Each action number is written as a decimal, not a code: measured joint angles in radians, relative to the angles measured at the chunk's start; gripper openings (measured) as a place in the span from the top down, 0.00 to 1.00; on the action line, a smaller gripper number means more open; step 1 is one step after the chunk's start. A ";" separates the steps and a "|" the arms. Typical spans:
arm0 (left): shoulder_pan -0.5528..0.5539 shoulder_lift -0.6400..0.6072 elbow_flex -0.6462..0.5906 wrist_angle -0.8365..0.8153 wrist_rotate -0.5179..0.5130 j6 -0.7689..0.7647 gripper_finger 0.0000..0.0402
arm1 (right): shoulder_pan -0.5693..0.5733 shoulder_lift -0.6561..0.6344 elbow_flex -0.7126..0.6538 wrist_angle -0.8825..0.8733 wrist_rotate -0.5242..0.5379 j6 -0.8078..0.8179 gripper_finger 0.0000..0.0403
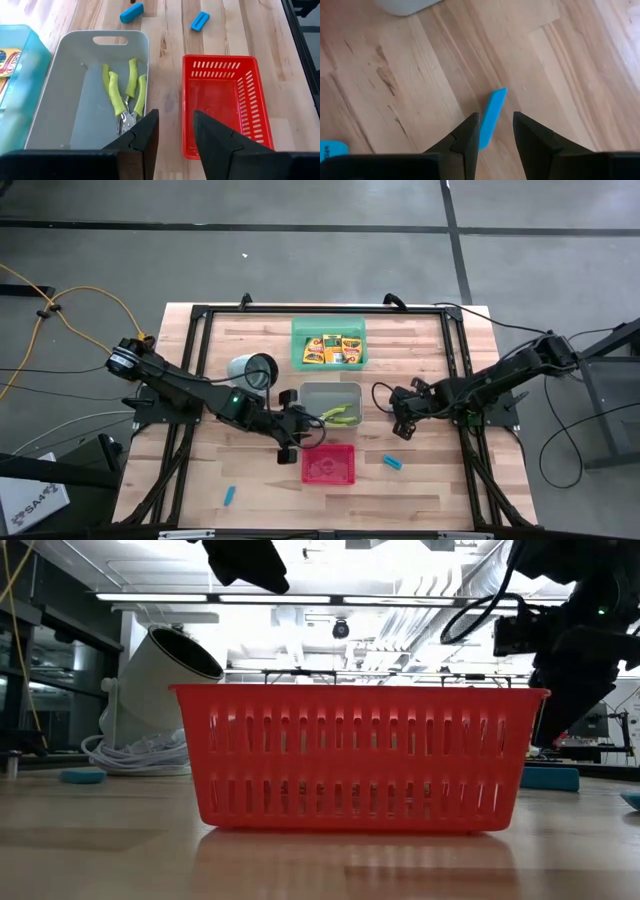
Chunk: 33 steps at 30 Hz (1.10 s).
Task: Pick & Place School Supplies
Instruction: Put the blue eraser into the red bin
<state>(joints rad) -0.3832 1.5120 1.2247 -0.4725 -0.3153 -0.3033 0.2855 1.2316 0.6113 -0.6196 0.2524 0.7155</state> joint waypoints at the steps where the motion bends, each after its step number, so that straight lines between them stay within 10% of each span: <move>1: 0.000 0.000 0.000 0.000 0.000 -0.002 0.72 | 0.000 0.000 -0.009 0.015 0.001 0.000 0.72; 33: 0.000 0.001 0.000 0.001 0.002 -0.010 0.72 | -0.024 0.019 -0.024 0.033 -0.050 0.209 0.72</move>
<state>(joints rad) -0.3832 1.5127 1.2247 -0.4713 -0.3134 -0.3130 0.2616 1.2503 0.5869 -0.5861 0.2020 0.9241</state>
